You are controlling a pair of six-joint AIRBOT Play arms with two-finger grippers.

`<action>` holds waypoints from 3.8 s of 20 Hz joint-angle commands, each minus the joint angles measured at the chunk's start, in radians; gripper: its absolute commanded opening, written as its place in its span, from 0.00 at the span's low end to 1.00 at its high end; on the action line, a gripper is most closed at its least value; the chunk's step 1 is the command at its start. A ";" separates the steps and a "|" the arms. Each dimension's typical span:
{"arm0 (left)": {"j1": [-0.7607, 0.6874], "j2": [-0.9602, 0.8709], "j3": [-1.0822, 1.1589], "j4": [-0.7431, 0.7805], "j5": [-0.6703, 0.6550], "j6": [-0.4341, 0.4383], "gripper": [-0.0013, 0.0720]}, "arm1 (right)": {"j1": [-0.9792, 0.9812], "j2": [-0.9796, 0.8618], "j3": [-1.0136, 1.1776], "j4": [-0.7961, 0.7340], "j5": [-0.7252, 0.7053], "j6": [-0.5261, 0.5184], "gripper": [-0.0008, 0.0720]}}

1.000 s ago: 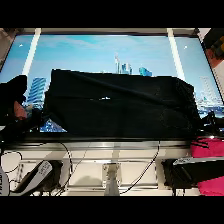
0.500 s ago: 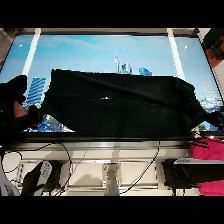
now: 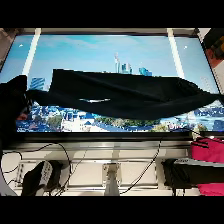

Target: Fold the clothes and pants, and hang the long-sleeved shirts on hangers.

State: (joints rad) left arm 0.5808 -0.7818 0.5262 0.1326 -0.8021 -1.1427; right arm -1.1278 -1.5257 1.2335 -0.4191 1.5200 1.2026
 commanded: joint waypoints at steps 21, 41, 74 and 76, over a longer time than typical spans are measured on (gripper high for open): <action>-0.405 -1.059 0.903 -0.812 -0.099 0.806 0.03 | 0.439 -0.384 0.583 -0.428 -0.432 0.501 0.57; -1.172 -0.977 0.902 -0.013 0.320 0.334 0.71 | 0.235 -0.529 0.501 -0.360 0.045 0.401 0.97; -1.213 -1.137 0.903 -0.152 0.425 0.075 0.03 | 0.730 -0.373 0.800 -0.189 0.032 0.331 0.07; -1.167 -1.038 0.903 -0.047 0.425 0.077 0.03 | 0.839 -0.374 0.800 -0.204 0.029 0.330 0.07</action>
State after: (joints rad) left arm -0.6266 -1.9110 1.4281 -0.0246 -0.3779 -1.0878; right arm -0.4179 -1.9057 2.0251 -0.6170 1.5459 1.5299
